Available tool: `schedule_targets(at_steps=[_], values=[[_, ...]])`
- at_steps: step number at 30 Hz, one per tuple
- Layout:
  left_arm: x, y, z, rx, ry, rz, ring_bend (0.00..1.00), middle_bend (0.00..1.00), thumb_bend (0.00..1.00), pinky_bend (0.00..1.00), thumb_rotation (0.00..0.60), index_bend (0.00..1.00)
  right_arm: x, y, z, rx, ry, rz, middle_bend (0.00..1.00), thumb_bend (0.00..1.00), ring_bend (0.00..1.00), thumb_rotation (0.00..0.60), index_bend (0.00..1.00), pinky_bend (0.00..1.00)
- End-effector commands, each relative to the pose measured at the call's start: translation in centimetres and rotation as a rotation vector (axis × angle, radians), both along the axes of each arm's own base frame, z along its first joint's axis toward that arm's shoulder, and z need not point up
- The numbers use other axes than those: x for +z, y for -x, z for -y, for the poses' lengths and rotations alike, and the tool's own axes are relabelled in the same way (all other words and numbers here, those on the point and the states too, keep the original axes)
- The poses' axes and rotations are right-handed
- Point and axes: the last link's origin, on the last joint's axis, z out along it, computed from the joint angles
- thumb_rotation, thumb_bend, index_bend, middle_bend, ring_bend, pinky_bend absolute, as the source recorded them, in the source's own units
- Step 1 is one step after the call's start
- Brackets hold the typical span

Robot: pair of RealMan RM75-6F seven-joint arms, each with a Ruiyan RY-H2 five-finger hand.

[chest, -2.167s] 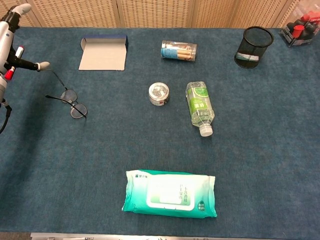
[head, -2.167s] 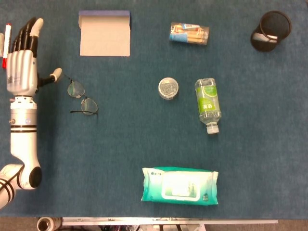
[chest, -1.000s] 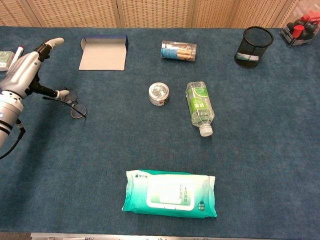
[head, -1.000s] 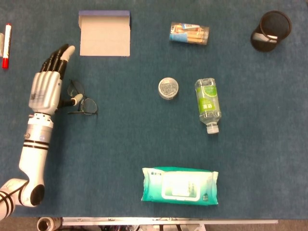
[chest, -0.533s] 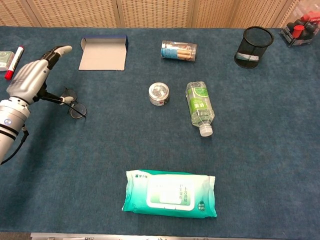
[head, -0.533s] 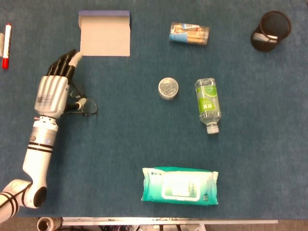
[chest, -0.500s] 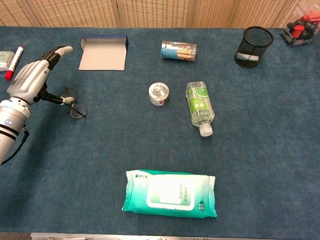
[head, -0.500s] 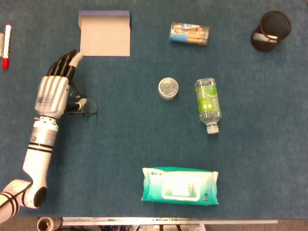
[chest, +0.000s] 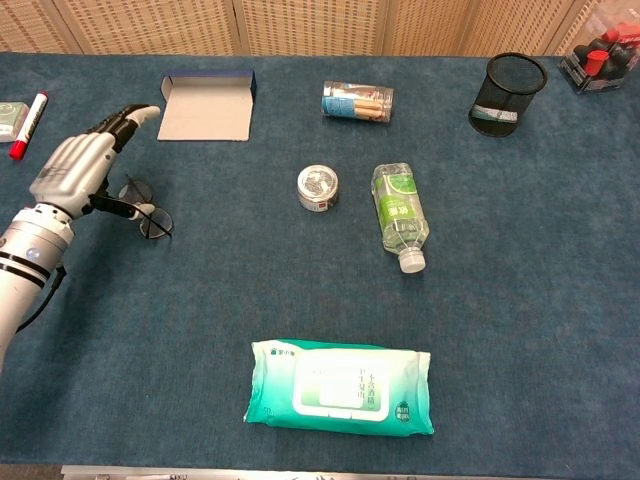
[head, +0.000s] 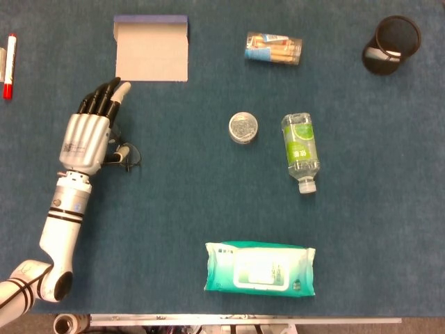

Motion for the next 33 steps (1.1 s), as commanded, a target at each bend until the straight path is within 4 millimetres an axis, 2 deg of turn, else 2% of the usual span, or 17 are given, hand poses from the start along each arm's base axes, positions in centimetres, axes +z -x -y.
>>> schedule_targets(at_steps=[1,5,10,21,27,33], values=[[-0.2,-0.1,0.0,-0.006,-0.001,-0.012,0.08,0.05,0.0,0.14,0.6,0.0,0.0,0.0,0.0,0.0,0.0,0.0,0.47,0.41,0.33,0.6,0.57,0.3],[-0.3,-0.1,0.1,-0.01,-0.004,-0.016,0.08,0.05,0.0,0.14,0.6,0.0,0.0,0.0,0.0,0.0,-0.001,0.001,0.47,0.41,0.33,0.6,0.57,0.3],[0.5,-0.2,0.1,-0.01,-0.03,0.005,0.08,0.05,0.0,0.14,0.6,0.0,0.1,0.0,0.0,0.0,0.001,0.002,0.47,0.41,0.33,0.6,0.57,0.3],[5.3,0.0,0.2,-0.022,-0.139,0.006,0.08,0.05,0.0,0.14,0.6,0.0,0.0,-0.1,0.0,0.002,-0.003,0.003,0.47,0.41,0.33,0.6,0.57,0.3],[7.9,0.4,1.4,-0.026,-0.175,0.005,0.08,0.05,0.0,0.14,0.6,0.0,0.0,-0.2,-0.1,0.006,-0.001,0.004,0.47,0.41,0.33,0.6,0.57,0.3],[9.2,0.4,3.2,-0.046,-0.159,-0.004,0.08,0.04,0.0,0.14,0.6,0.0,0.1,-0.2,-0.1,0.01,0.003,0.007,0.47,0.41,0.33,0.6,0.57,0.3]])
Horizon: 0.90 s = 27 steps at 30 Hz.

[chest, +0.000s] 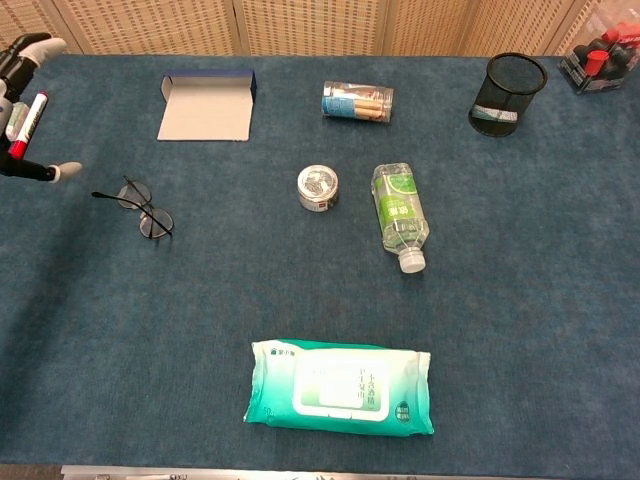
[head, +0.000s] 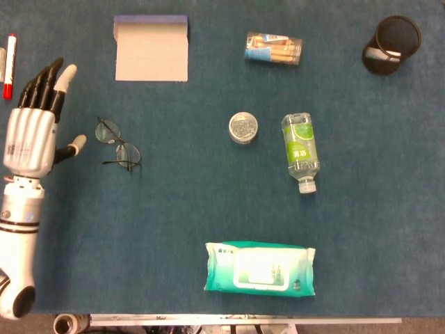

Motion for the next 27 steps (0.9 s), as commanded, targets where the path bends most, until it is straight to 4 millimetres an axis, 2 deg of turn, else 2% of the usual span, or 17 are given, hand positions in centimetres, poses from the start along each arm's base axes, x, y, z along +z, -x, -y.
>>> schedule_targets(at_steps=[1,8,14,22,27], values=[[0.5,0.0,1.3,-0.01,0.021,-0.013,0.08,0.04,0.0,0.14,0.6,0.0,0.0,0.0,0.0,0.002,0.001,0.001,0.47,0.41,0.33,0.6,0.57,0.3],[0.4,-0.3,3.3,-0.031,0.077,-0.039,0.07,0.03,0.0,0.14,0.6,0.0,0.1,-0.1,-0.1,0.006,0.004,0.003,0.47,0.41,0.34,0.6,0.57,0.3],[0.0,-1.4,4.2,-0.039,0.154,0.032,0.07,0.03,0.0,0.14,0.6,0.0,0.2,-0.2,-0.1,0.008,0.004,0.004,0.47,0.41,0.34,0.6,0.57,0.3],[-0.6,-2.8,4.4,-0.028,0.268,0.138,0.07,0.03,0.0,0.14,0.6,0.0,0.2,-0.2,-0.1,0.01,0.005,0.003,0.47,0.41,0.33,0.6,0.57,0.3],[-1.2,-3.3,3.8,-0.038,0.279,0.156,0.07,0.03,0.0,0.14,0.6,0.0,0.2,-0.2,-0.1,0.009,0.005,0.004,0.47,0.41,0.33,0.6,0.57,0.3]])
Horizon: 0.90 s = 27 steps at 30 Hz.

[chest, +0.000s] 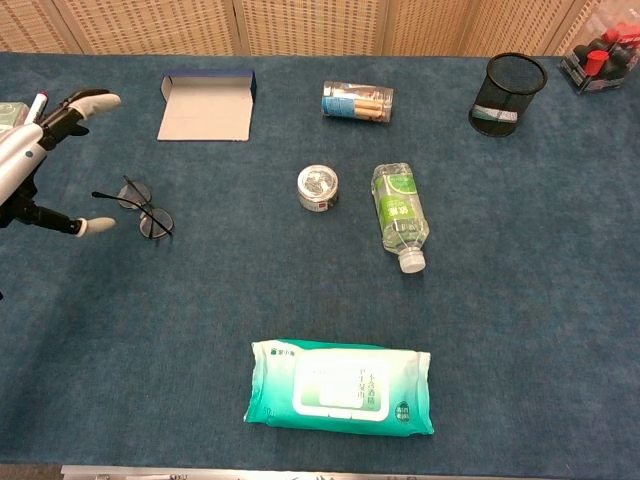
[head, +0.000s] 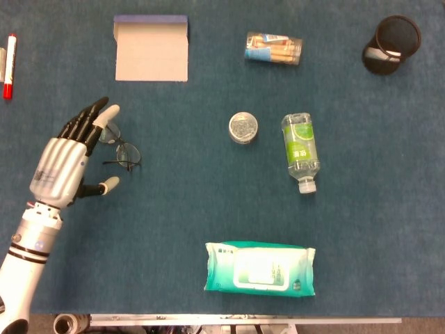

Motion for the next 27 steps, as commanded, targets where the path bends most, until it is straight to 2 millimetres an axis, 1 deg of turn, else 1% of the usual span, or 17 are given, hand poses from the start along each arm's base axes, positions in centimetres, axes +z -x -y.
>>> schedule_targets(at_steps=[1,7,16,27], values=[[-0.3,-0.2,-0.4,-0.005,-0.004,0.01,0.07,0.03,0.0,0.14,0.6,0.0,0.0,0.0,0.0,0.0,0.001,0.0,0.47,0.41,0.33,0.6,0.57,0.3],[-0.9,-0.5,-1.2,-0.03,-0.031,0.037,0.07,0.03,0.0,0.14,0.6,0.0,0.1,0.0,0.0,-0.002,0.003,0.001,0.47,0.41,0.33,0.6,0.57,0.3],[-1.4,-0.8,-1.7,-0.035,-0.054,0.078,0.07,0.03,0.0,0.14,0.6,0.0,0.1,0.0,0.0,-0.003,0.003,0.001,0.47,0.41,0.33,0.6,0.57,0.3],[-2.2,-0.2,-3.0,-0.009,-0.066,0.053,0.07,0.03,0.0,0.14,0.6,0.0,0.2,0.1,0.0,-0.004,0.006,0.003,0.47,0.41,0.33,0.6,0.57,0.3]])
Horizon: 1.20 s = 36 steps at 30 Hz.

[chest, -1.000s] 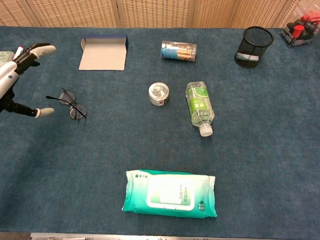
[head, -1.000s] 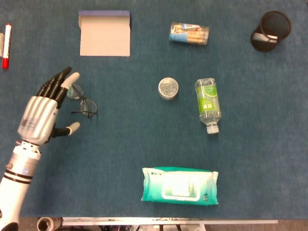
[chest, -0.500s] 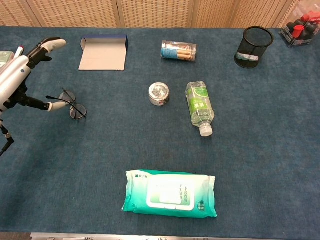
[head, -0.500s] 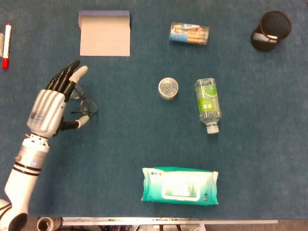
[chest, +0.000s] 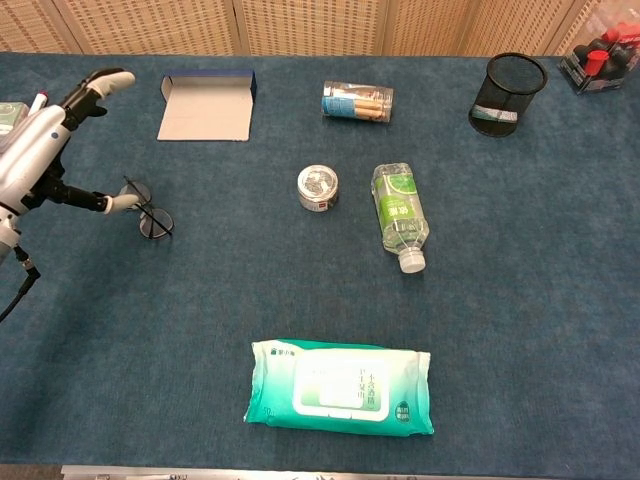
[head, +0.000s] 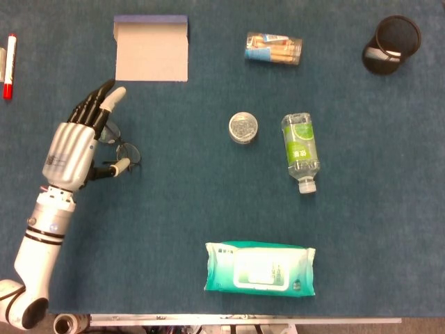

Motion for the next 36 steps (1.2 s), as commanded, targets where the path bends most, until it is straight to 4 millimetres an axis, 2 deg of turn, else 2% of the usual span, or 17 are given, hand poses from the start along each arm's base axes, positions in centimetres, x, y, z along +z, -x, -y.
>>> schedule_targets(at_steps=[1,36], values=[[-0.2,0.1,-0.3,0.004,-0.003,-0.004,0.07,0.03,0.0,0.14,0.6,0.0,0.0,0.0,0.0,-0.001,0.0,0.0,0.47,0.41,0.33,0.6,0.57,0.3],[-2.8,1.8,-4.1,0.082,0.012,-0.083,0.07,0.02,0.0,0.14,0.6,0.0,0.2,0.0,-0.1,0.002,0.006,0.004,0.47,0.41,0.33,0.6,0.57,0.3]])
